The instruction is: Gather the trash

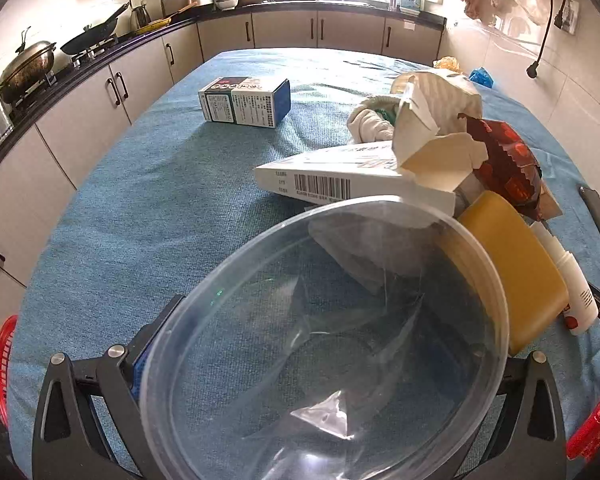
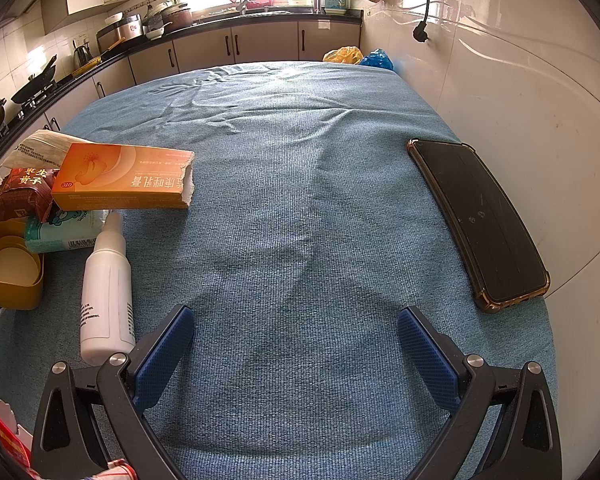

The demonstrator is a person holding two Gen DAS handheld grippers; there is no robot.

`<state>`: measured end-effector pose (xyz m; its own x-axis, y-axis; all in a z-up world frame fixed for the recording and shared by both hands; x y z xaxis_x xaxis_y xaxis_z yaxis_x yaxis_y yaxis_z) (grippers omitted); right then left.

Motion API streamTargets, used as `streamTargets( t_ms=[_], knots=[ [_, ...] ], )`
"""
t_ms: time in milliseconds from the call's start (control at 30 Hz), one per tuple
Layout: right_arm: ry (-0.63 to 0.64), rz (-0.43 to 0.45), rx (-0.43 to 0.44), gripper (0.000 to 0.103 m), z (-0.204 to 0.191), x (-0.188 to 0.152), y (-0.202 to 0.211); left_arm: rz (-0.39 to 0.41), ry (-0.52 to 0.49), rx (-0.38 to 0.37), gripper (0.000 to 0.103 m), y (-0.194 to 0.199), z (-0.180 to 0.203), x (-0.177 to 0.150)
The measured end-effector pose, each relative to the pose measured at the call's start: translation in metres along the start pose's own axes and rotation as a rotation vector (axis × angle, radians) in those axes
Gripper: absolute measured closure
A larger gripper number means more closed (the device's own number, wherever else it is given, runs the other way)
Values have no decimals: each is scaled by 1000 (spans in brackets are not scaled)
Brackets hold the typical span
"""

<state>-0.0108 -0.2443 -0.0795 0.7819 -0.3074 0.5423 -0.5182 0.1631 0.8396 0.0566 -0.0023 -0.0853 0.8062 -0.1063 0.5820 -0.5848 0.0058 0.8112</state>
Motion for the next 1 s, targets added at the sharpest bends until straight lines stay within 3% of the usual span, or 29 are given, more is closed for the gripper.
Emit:
streamTargets(
  t_ms=[300, 500, 600, 1000],
  knots=[
    [-1, -9, 3, 0, 1, -2, 4, -6, -5, -4, 0, 0, 2, -3],
    [5, -59, 9, 0, -1, -10, 5, -45, -66, -49, 0, 5, 5, -5],
    [-17, -71, -12, 5, 4, -10, 8, -52, -39, -81, 0, 19, -4, -9],
    [-113, 225, 10, 5, 8, 18, 111, 106, -14, 8, 0, 105, -48, -22]
  ],
)
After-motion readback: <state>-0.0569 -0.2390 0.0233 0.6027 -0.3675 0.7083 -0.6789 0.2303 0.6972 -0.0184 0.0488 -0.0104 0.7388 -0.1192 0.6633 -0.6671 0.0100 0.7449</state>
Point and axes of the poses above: each gripper's, at about its wrist camera, not at the fingertips, and y roughly against the way its jaws point, z to its right, x to its top, the point moved 10 cm from there along -y, roughly the way its jaws point, and after that the axes turned 4 degrees about -y, right-handed, at the moved point
